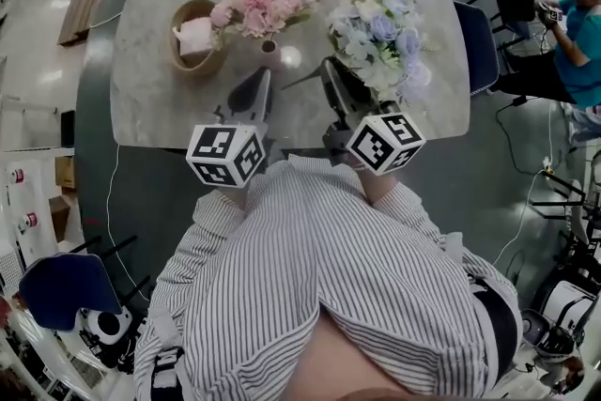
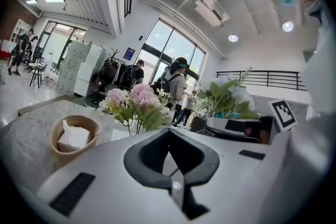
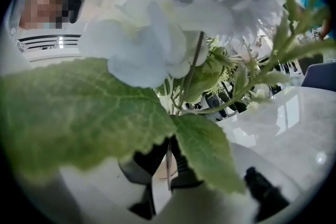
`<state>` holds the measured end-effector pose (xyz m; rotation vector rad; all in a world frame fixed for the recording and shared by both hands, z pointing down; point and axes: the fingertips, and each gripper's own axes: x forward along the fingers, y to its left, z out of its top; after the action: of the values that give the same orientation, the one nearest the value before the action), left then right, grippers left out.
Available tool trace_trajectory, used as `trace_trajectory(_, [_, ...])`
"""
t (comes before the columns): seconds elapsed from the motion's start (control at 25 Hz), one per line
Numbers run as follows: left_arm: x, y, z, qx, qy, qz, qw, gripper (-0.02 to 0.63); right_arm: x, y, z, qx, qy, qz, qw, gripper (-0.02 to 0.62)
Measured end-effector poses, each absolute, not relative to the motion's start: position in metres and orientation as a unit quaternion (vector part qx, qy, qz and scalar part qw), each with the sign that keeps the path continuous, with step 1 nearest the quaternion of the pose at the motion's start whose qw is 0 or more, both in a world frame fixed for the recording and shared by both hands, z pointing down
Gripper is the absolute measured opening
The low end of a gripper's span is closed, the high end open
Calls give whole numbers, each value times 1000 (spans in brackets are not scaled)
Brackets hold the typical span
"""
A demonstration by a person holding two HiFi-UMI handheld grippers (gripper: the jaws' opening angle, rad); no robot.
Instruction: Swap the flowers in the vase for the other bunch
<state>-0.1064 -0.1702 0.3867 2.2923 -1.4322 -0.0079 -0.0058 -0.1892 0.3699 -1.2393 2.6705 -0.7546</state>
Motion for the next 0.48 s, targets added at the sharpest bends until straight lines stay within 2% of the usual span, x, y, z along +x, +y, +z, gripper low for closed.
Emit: trace_trajectory(0.48, [-102,-174,394,820,-521,-2,237,8,2,-198,372,-406,877,-254,34,28])
